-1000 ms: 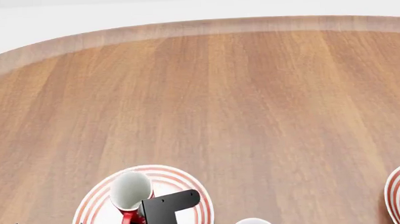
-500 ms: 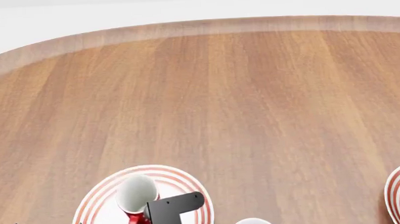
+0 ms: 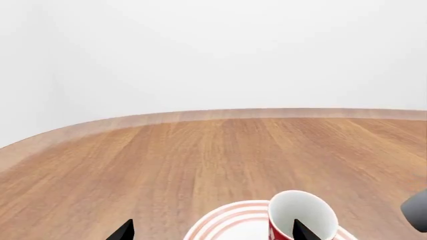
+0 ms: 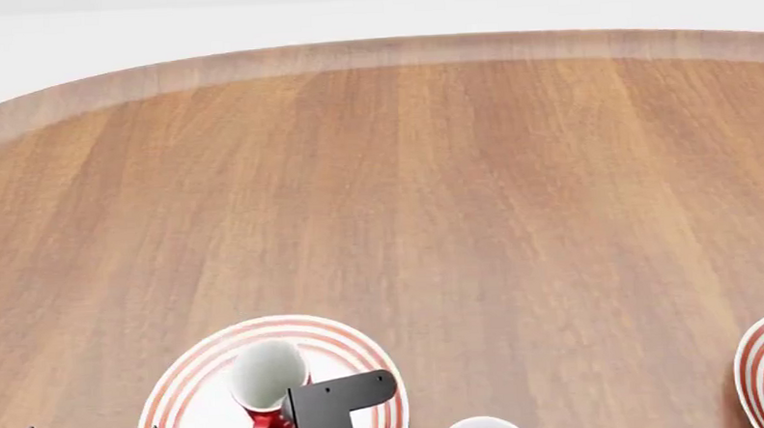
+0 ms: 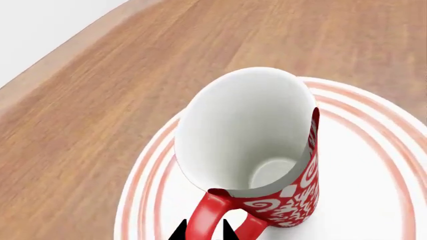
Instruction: Put the red mug on the left plate.
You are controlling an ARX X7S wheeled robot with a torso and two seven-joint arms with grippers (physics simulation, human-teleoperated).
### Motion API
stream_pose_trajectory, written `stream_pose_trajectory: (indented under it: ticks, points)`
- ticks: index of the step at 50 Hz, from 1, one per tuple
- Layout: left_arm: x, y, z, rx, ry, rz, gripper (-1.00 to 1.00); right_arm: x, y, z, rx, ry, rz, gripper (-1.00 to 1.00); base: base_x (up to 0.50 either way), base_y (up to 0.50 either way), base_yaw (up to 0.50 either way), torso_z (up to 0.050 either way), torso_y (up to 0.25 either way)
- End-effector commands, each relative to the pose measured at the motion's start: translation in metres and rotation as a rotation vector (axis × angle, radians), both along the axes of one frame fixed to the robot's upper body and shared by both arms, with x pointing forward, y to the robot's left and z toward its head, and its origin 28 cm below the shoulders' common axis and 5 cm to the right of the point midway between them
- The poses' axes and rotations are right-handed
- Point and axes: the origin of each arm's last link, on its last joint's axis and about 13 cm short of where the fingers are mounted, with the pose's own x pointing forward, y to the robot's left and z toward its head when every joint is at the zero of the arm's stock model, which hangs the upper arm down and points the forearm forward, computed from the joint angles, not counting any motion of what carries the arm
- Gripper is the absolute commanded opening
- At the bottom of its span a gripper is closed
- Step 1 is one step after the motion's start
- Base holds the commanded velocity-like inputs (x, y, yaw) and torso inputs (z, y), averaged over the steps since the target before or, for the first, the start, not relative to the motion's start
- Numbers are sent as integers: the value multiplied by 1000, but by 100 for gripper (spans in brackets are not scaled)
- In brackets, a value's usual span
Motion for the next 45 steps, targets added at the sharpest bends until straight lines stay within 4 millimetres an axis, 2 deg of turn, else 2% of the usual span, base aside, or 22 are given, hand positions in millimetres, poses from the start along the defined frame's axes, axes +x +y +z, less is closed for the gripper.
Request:
stream_pose_trajectory:
  ticks: [1,5,6,24,45]
  points:
    - [1,0,0,-1,0,-1,100,2,-1,2,-5,-8,-1,-100,0,0,0,0,0]
    - [1,1,0,-1,1,0,100,3,-1,2,-2,-13,-3,-100,0,0,0,0,0]
    - [1,1,0,-1,1,0,100,3,-1,2,5,1,-16,100,0,0,0,0,0]
    - [-2,1,3,-2,-7,1,100,2,5,7,35,-40,0,100,0,0,0,0,0]
    - [-7,0,9,0,-33,0,100,-34,-8,49,122,-179,16,100,0,0,0,0,0]
